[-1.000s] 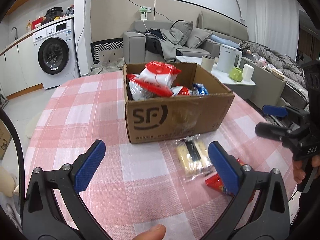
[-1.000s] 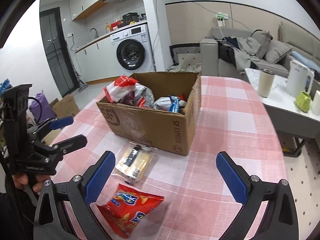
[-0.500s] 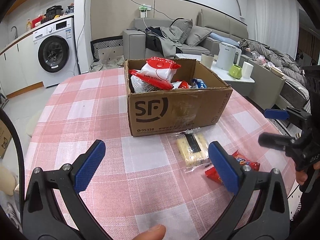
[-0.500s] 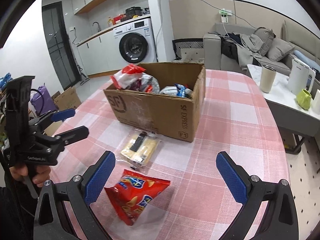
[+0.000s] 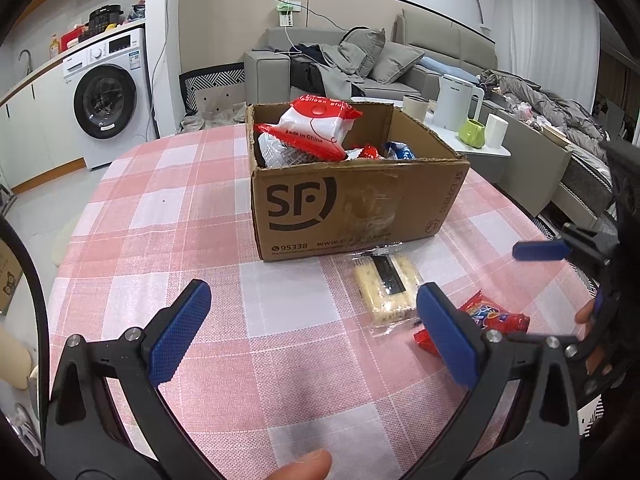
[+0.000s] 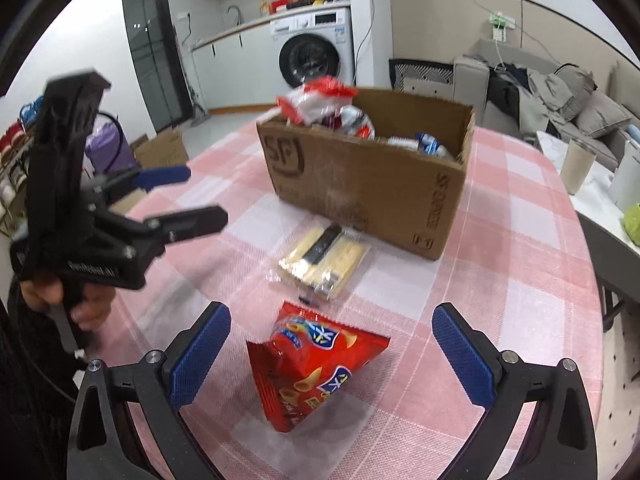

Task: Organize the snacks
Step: 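Close the right tool on the red chip bag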

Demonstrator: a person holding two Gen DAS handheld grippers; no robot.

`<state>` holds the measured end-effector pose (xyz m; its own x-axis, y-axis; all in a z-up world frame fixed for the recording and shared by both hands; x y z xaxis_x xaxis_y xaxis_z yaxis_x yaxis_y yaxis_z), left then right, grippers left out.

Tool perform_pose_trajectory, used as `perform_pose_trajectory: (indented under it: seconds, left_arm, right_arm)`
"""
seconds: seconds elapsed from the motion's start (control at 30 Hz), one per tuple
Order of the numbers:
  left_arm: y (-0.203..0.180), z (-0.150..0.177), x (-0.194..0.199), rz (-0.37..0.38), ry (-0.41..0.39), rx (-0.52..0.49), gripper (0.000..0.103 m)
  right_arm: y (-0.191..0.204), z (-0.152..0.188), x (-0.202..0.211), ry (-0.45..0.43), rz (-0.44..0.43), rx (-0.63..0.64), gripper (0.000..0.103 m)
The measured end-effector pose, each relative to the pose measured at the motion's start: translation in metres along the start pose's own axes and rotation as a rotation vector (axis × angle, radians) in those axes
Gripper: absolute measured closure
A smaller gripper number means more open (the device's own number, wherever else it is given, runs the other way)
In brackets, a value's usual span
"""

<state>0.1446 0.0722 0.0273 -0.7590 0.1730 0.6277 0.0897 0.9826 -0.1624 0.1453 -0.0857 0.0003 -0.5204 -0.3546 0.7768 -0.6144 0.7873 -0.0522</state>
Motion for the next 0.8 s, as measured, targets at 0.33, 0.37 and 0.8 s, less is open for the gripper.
perform_pose_trajectory:
  seconds: [0.33,0.37,0.8]
  left_arm:
    - [-0.003,0.005,-0.011,0.001,0.027,-0.013,0.001]
    - [-0.003,0.006,-0.012,0.001,0.029,-0.014,0.001]
    - [0.001,0.012,-0.022,-0.004,0.052,-0.011,0.001]
  right_arm:
    - [0.004,0.019,-0.031,0.109,0.022,0.051,0.0]
    - [0.003,0.02,-0.033,0.118,0.025,0.051,0.0]
    - [-0.021,0.026,-0.048,0.163,0.083,0.006,0.0]
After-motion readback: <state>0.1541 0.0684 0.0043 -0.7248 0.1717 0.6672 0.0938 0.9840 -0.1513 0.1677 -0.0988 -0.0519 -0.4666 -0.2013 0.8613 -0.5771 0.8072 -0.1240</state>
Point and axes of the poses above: each gripper's, at about its wrist camera, not at the fingertips, and x roughly against the way its jaws point, y to its left, z to its underside, the point moved 4 cm from there along -x, roughly the way its jaws point, and after that the axes turned 9 degrees about z, right-handed, at the moved point
